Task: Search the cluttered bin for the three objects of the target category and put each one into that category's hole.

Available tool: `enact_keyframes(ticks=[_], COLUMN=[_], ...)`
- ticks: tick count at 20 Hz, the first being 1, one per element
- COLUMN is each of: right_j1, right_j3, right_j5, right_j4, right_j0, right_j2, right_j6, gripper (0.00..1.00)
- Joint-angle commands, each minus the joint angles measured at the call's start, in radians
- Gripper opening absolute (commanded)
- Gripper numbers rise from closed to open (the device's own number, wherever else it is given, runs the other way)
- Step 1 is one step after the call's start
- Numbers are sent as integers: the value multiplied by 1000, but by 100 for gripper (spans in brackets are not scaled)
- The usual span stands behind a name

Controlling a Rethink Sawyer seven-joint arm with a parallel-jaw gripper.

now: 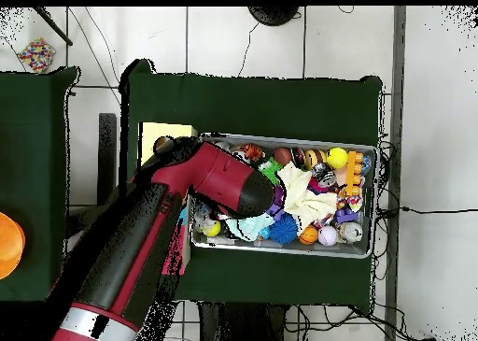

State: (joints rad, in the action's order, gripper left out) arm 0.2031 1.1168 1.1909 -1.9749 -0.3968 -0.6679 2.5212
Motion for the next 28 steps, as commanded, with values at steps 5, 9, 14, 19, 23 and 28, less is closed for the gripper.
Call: enact_keyframes(ticks=[5, 9, 14, 19, 23, 28], right_j1=[-45, -53, -57, -50, -46, -45], right_j3=[34, 31, 32, 32, 34, 30], right_j5=[-36, -32, -19, -2, -3, 1], right_j4=[1, -10, -19, -18, -11, -7], right_j0=[23, 18, 9, 13, 17, 24], right_j2=[98, 93, 88, 95, 98, 101], right_j6=[3, 9, 32, 28, 26, 38], gripper=[0, 0, 100, 100, 100, 100])
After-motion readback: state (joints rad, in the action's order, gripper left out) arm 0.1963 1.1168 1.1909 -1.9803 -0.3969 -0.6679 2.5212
